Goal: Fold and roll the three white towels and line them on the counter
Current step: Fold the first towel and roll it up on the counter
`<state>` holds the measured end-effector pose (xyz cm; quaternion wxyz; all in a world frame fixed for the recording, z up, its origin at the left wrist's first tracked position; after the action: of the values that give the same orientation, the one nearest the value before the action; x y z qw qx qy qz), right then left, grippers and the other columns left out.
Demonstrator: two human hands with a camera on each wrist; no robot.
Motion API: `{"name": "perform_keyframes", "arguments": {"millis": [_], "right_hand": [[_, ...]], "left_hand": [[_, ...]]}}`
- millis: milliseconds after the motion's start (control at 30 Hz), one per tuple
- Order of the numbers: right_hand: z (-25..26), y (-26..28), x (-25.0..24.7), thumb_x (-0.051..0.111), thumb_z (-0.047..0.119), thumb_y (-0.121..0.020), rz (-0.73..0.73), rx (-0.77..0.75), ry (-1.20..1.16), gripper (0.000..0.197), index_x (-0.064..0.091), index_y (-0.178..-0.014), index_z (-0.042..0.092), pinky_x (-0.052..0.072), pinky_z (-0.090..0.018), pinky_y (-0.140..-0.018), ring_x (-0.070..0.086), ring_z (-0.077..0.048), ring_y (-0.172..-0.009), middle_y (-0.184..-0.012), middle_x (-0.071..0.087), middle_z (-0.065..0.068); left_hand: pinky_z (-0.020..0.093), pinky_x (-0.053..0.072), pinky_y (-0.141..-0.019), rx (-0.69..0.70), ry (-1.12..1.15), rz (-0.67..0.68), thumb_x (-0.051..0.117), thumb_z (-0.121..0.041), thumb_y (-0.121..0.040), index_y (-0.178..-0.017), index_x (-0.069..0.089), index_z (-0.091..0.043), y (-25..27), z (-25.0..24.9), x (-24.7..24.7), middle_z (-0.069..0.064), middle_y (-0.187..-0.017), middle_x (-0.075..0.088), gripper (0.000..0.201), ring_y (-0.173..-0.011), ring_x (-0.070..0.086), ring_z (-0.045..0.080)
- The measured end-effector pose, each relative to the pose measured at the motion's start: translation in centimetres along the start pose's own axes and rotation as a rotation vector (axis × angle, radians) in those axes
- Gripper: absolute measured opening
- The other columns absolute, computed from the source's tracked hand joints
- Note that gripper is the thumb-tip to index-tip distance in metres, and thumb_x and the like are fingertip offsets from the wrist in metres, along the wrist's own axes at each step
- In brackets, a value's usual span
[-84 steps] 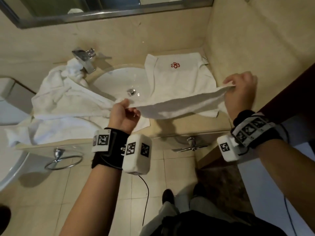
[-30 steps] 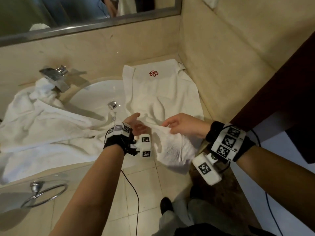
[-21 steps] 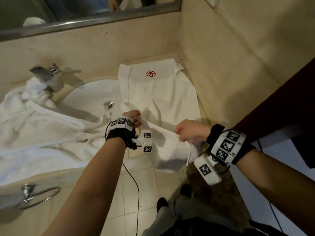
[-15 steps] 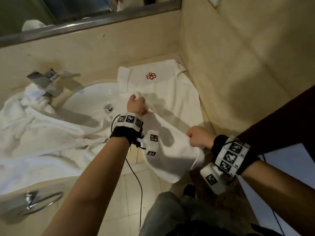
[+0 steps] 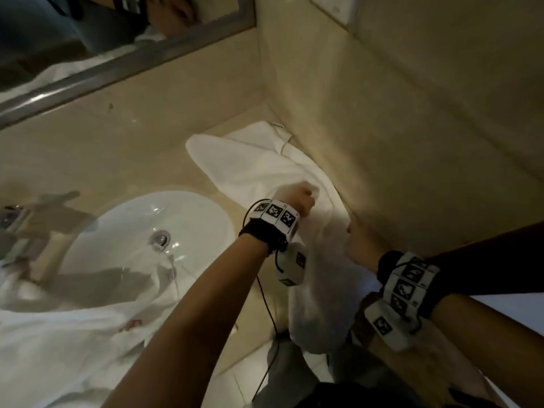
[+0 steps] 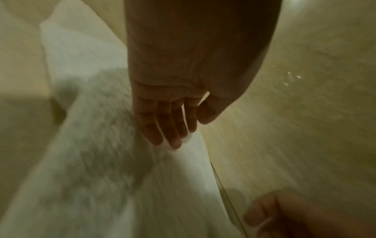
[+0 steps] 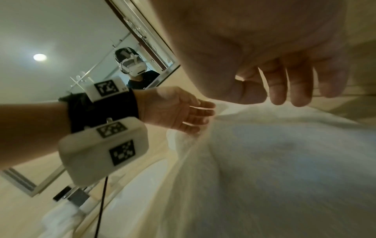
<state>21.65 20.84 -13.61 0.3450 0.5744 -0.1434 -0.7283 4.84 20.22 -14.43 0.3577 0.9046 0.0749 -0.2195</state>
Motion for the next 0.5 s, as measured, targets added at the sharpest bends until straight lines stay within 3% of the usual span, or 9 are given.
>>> {"name": "perform_keyframes", "arguments": {"millis": [67, 100, 200, 267, 333, 400, 500], "right_hand": [[2.2, -0.9, -1.3, 0.056, 0.021, -0.088, -0.084, -0.014, -0.039, 0.039, 0.046, -0.121, 0.005, 0.041, -0.036, -0.094, 0.05, -0.031, -0.115, -0.126, 0.05, -0.015], [3.5, -1.6, -1.7, 0.057, 0.018, -0.085, -0.107, -0.021, -0.06, 0.042, 0.044, -0.123, 0.007, 0.04, -0.036, -0.096, 0.048, -0.032, -0.118, -0.13, 0.047, -0.014], [6.3, -3.9, -2.5, 0.054, 0.014, -0.088, -0.112, -0.026, -0.12, 0.043, 0.041, -0.127, 0.005, 0.039, -0.035, -0.097, 0.046, -0.033, -0.121, -0.135, 0.041, -0.017], [7.8, -5.7, -2.9, 0.053, 0.016, -0.089, -0.135, -0.018, -0.156, 0.042, 0.042, -0.128, 0.004, 0.038, -0.035, -0.097, 0.044, -0.034, -0.121, -0.135, 0.04, -0.018], [9.2, -7.4, -3.2, 0.051, 0.015, -0.089, -0.157, -0.019, -0.156, 0.042, 0.042, -0.128, 0.003, 0.036, -0.036, -0.1, 0.042, -0.035, -0.123, -0.135, 0.039, -0.019], [10.6, -8.8, -3.2, 0.051, 0.015, -0.088, -0.176, -0.053, -0.146, 0.045, 0.04, -0.13, 0.004, 0.036, -0.039, -0.103, 0.038, -0.035, -0.124, -0.136, 0.038, -0.019], [13.0, -10.0, -2.8, 0.056, 0.017, -0.086, -0.173, -0.171, -0.068, 0.053, 0.036, -0.135, 0.01, 0.032, -0.038, -0.105, 0.031, -0.032, -0.129, -0.14, 0.034, -0.014]], "left_hand": [[0.033, 0.047, -0.078, 0.052, 0.049, 0.022, 0.043, -0.002, -0.092, -0.127, 0.051, -0.002, -0.7, 0.2, -1.8, 0.023, -0.121, 0.057, 0.037, -0.104, 0.057, 0.033], [0.035, 0.048, -0.078, 0.052, 0.042, -0.003, 0.042, -0.002, -0.092, -0.125, 0.053, 0.001, -1.1, 0.5, -3.3, 0.026, -0.123, 0.056, 0.035, -0.105, 0.057, 0.035], [0.037, 0.044, -0.098, 0.076, -0.035, -0.23, 0.046, -0.007, -0.091, -0.12, 0.057, 0.0, -1.8, 1.0, -8.6, 0.023, -0.124, 0.057, 0.033, -0.116, 0.053, 0.034], [0.032, 0.039, -0.098, 0.092, -0.123, -0.34, 0.051, -0.011, -0.088, -0.12, 0.056, -0.004, -2.3, 1.7, -11.4, 0.016, -0.126, 0.055, 0.033, -0.119, 0.05, 0.031], [0.035, 0.039, -0.098, 0.07, -0.278, -0.408, 0.058, -0.017, -0.085, -0.124, 0.05, -0.01, -2.8, 2.8, -13.6, 0.014, -0.128, 0.047, 0.041, -0.12, 0.044, 0.031], [0.04, 0.039, -0.099, 0.008, -0.436, -0.405, 0.067, -0.021, -0.079, -0.133, 0.04, -0.013, -3.2, 4.2, -14.8, 0.012, -0.133, 0.037, 0.061, -0.124, 0.036, 0.031], [0.041, 0.035, -0.105, -0.035, -0.546, -0.259, 0.078, -0.022, -0.07, -0.141, 0.028, -0.011, -4.0, 6.8, -14.9, 0.013, -0.141, 0.028, 0.087, -0.129, 0.031, 0.033]]}}
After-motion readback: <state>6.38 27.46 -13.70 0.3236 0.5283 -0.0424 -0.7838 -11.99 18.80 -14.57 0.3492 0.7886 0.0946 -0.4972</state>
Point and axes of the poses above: each hand's wrist, its own y-axis away from the middle knuckle, its own x-axis out of the palm, z = x × y, the point moved 6 cm from there along -y, towards the middle knuckle
